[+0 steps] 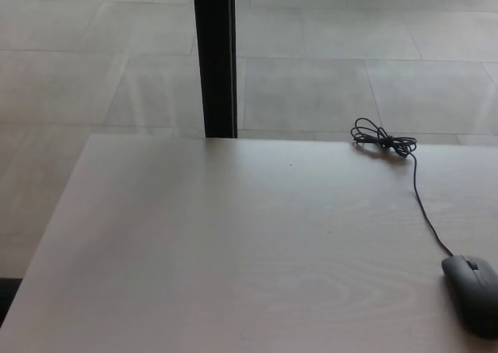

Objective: The robot uses its right fingers to click on the left button of the black mouse placed on the table.

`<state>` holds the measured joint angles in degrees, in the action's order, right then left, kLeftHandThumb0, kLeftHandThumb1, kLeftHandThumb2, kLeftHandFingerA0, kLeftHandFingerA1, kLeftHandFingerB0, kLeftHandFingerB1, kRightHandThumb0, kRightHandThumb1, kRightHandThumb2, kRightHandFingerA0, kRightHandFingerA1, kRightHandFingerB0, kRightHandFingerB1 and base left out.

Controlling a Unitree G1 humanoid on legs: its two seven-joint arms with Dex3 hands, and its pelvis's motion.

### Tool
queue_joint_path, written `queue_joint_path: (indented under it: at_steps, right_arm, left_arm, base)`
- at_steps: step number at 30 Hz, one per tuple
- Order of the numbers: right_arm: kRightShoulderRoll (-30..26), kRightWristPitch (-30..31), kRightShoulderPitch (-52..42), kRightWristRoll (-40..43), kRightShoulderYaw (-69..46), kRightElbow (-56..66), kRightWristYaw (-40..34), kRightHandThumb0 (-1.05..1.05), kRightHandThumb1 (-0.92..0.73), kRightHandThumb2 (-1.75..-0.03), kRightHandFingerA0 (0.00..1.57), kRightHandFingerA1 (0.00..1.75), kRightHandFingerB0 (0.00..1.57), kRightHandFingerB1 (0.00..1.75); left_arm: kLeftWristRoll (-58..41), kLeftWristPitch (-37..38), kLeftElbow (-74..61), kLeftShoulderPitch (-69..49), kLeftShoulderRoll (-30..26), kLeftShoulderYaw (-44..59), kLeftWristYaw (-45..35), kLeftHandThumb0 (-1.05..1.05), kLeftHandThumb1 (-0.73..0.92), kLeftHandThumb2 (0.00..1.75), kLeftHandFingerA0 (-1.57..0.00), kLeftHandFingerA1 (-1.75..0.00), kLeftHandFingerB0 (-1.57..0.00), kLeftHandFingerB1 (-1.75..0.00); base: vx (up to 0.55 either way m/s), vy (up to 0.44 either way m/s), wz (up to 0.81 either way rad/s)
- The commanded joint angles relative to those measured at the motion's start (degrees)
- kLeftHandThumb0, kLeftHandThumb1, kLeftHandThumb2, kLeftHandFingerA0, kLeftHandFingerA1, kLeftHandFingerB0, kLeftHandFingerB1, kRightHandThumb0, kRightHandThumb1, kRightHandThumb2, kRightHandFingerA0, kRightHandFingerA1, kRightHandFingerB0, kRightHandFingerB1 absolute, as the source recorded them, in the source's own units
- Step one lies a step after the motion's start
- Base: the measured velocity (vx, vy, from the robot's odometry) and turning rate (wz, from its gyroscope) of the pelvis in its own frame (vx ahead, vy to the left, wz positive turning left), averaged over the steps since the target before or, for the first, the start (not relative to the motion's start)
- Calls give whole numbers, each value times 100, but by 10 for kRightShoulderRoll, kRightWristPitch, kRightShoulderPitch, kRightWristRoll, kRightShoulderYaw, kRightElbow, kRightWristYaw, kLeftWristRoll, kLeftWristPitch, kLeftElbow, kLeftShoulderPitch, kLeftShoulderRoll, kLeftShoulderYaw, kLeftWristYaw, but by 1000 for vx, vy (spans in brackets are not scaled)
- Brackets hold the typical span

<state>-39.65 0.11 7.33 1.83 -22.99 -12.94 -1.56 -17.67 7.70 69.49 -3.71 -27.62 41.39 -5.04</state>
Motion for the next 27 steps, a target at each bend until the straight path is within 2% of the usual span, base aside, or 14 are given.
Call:
queue_joint_path:
  at_steps: [1, 3, 7, 8, 9, 10, 14, 15, 17, 18, 20, 24, 25, 27]
  right_arm:
    - [-30, 9, 19, -184, 138, 67, -10, -105, -92, -82, 33, 44, 19, 30]
    - [-25, -30, 18, -203, 172, 44, -13, -102, -92, -80, 53, 49, 23, 31]
    - [-20, -31, 21, -217, 208, 30, -18, -103, -92, -77, 41, 47, 27, 31]
    - [-19, -26, 22, -228, 228, 28, -11, -104, -76, -117, 31, 56, 23, 41]
    - [-12, -34, 25, -218, 233, 21, -7, -105, -92, -77, 37, 51, 26, 30]
    - [-13, -30, 27, -230, 245, 19, -11, -105, -92, -77, 32, 51, 24, 29]
    - [-27, 1, 33, -269, 291, 17, 2, -105, -92, -82, 23, 51, 18, 30]
    - [-33, 4, 33, -301, 314, 16, -4, -103, -79, -116, 20, 52, 21, 40]
    - [-37, -10, 39, -320, 337, 4, -9, -105, -91, -79, 27, 49, 23, 30]
    - [-40, -10, 41, -337, 351, -1, -10, -104, -92, -85, 27, 48, 23, 31]
    - [-36, -7, 47, -350, 372, -9, -6, -105, -92, -81, 27, 44, 24, 30]
    - [-36, -3, 60, -376, 400, -27, -16, -105, -92, -81, 28, 42, 25, 30]
    - [-37, -7, 65, -382, 406, -34, -22, -105, -92, -83, 28, 42, 26, 31]
    - [-36, -3, 72, -388, 414, -40, -26, -104, -92, -82, 28, 42, 27, 31]
  left_arm:
    - [-19, 1, 1, 1, -19, 3, -3, -104, 92, 86, -49, -65, -34, -40]
    - [-18, -13, 2, 6, -20, 3, 6, -104, 85, 91, -46, -60, -33, -42]
    - [-17, -6, 7, 9, -21, 3, 5, -99, 92, 84, -54, -61, -38, -38]
    - [-11, -5, 7, 9, -23, -4, 5, -104, 92, 88, -47, -57, -37, -40]
    - [-13, -3, 2, 7, -22, -3, 1, -93, 81, 121, -44, -63, -34, -50]
    - [-14, -1, -3, 6, -21, -2, -2, -101, 91, 84, -49, -61, -40, -42]
    - [-18, 3, 4, 11, -19, 2, 0, -100, 92, 82, -46, -61, -42, -42]
    - [-16, 11, 5, 9, -18, 0, -5, -101, 92, 82, -49, -62, -42, -44]
    - [-15, 8, 5, 12, -20, -1, -5, -101, 92, 80, -45, -60, -41, -42]
    - [-15, 8, 6, 12, -21, -1, -6, -94, 79, 121, -43, -63, -36, -51]
    - [-15, 10, 2, 10, -18, -2, -10, -100, 92, 84, -45, -60, -39, -42]
    - [-17, 9, 3, 10, -19, 0, -14, -95, 81, 115, -37, -62, -36, -49]
    - [-17, 10, 2, 9, -19, 0, -15, -101, 92, 84, -42, -61, -36, -40]
    - [-15, 11, -1, 9, -19, -2, -15, -94, 80, 118, -38, -62, -33, -49]
  base:
    - [0, 0, 0]
    - [0, 0, 0]
    - [0, 0, 0]
    - [0, 0, 0]
    - [0, 0, 0]
    - [0, 0, 0]
    - [0, 0, 0]
    - [0, 0, 0]
    - [0, 0, 0]
    - [0, 0, 0]
    - [0, 0, 0]
    - [0, 0, 0]
    - [0, 0, 0]
    - [0, 0, 0]
